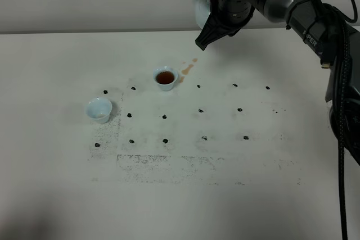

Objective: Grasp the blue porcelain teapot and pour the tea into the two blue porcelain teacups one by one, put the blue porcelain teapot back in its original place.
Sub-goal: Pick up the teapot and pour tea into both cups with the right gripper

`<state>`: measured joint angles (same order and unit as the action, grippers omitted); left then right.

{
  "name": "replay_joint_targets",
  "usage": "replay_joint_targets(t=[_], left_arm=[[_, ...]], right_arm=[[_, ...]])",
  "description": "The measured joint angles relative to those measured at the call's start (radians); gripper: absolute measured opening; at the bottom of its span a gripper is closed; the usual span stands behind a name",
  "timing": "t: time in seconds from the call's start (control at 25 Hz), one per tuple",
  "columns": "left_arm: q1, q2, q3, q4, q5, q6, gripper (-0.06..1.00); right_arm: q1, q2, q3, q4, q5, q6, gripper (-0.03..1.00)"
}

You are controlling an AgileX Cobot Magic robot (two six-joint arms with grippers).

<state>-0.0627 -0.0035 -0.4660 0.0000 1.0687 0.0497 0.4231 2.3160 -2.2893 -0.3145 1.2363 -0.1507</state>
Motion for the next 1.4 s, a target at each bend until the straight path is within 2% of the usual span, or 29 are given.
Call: replay_joint_targets(t=[0.2, 0.44, 0.84, 1.08, 1.24, 1.4], left_arm=[[0.000, 0.000, 0.000, 0.000, 0.000, 0.000, 0.66], [0.000, 0.000, 0.000, 0.000, 0.000, 0.000, 0.66], [0.000, 0.000, 0.000, 0.000, 0.000, -0.001, 0.66], [0.000, 0.000, 0.000, 0.000, 0.000, -0.001, 0.66], [0.000, 0.000, 0.000, 0.000, 0.000, -0.001, 0.66], [0.000, 0.000, 0.000, 0.000, 0.000, -0.001, 0.66]], right_arm=[[-0.017, 0.072, 0.000, 0.129, 0.001, 0.032, 0.09], [-0.022, 0.137, 0.000, 0.211, 0.001, 0.035, 0.09], [-0.023, 0.177, 0.000, 0.250, 0.000, 0.027, 0.09], [-0.023, 0.167, 0.000, 0.234, 0.000, 0.021, 0.09], [-0.020, 0.102, 0.000, 0.164, 0.002, -0.046, 0.09], [0.004, 0.012, 0.000, 0.121, -0.001, -0.256, 0.09]])
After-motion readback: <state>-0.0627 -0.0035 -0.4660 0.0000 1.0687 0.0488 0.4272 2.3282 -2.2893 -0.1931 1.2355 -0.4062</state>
